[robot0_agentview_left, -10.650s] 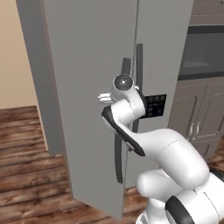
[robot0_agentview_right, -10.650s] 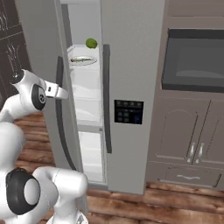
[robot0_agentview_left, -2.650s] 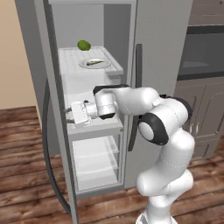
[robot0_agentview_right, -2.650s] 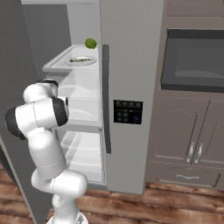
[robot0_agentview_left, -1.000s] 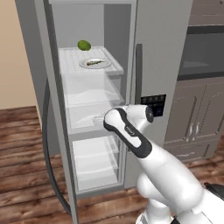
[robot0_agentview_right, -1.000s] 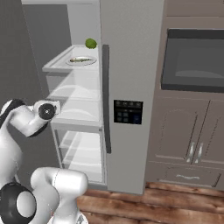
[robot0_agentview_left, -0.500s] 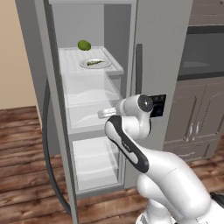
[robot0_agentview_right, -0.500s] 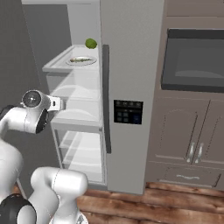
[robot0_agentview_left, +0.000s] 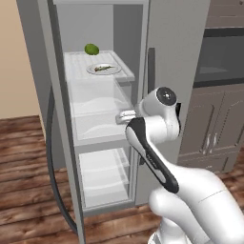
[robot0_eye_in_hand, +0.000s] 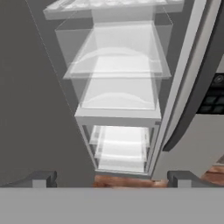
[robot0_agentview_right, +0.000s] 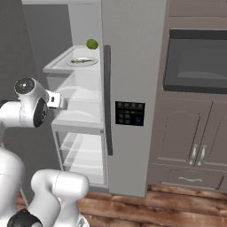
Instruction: Retrieve the fish from the fridge and place it on the saucepan with marinade on the stove.
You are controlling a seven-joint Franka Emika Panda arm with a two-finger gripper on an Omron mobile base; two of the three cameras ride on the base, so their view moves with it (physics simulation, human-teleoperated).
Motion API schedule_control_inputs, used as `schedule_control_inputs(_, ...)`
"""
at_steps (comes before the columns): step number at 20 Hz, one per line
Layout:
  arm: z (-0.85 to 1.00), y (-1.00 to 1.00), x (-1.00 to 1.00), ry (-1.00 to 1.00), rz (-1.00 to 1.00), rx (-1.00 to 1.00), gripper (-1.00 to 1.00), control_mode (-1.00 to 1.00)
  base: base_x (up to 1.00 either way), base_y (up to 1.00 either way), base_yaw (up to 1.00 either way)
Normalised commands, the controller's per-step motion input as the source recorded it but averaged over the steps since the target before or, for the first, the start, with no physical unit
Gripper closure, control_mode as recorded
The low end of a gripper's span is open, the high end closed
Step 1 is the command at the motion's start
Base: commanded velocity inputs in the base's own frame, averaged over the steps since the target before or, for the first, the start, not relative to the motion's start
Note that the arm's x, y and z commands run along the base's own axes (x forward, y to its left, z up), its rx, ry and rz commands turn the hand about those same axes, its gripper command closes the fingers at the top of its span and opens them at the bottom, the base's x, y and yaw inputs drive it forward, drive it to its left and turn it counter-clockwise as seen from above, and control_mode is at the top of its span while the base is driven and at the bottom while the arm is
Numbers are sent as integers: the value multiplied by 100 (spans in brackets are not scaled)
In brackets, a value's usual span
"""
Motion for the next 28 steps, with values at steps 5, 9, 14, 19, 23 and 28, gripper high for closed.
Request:
schedule_control_inputs(5, 29, -10, -77, 0, 0, -1, -100, -100, 0, 0, 0)
schedule_control_inputs(9, 25, -56, -77, 0, -11, 0, -100, -100, 0, 0, 0)
schedule_control_inputs(14, 21, -49, -57, 1, -2, 0, -100, -100, 0, 0, 0)
schedule_control_inputs(19, 18, -1, -35, 4, -4, -1, -100, -100, 0, 0, 0)
schedule_control_inputs(23, 2, 0, -16, 4, -1, -2, -100, -100, 0, 0, 0)
schedule_control_inputs(28, 0, 0, 0, 1, 0, 0, -100, 100, 0, 0, 0)
